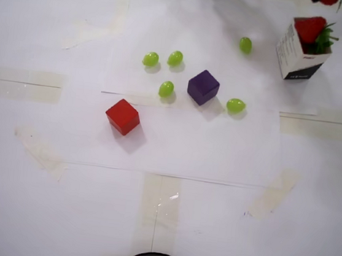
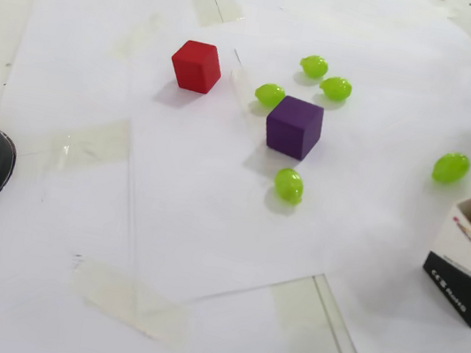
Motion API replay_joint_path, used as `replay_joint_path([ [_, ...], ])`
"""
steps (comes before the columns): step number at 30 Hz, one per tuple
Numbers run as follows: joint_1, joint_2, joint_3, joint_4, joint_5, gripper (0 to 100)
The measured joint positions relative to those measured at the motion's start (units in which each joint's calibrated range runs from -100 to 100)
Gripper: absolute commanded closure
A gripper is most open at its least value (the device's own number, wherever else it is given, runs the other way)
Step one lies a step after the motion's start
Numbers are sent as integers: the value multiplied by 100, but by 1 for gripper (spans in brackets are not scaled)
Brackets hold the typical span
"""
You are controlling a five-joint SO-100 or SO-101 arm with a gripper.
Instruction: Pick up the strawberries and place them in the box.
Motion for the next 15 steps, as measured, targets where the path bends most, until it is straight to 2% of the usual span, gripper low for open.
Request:
replay_joint_path([
  [8, -112, -164, 1348, -925, -34, 86],
  [15, -52, -254, 1774, -1178, -34, 86],
])
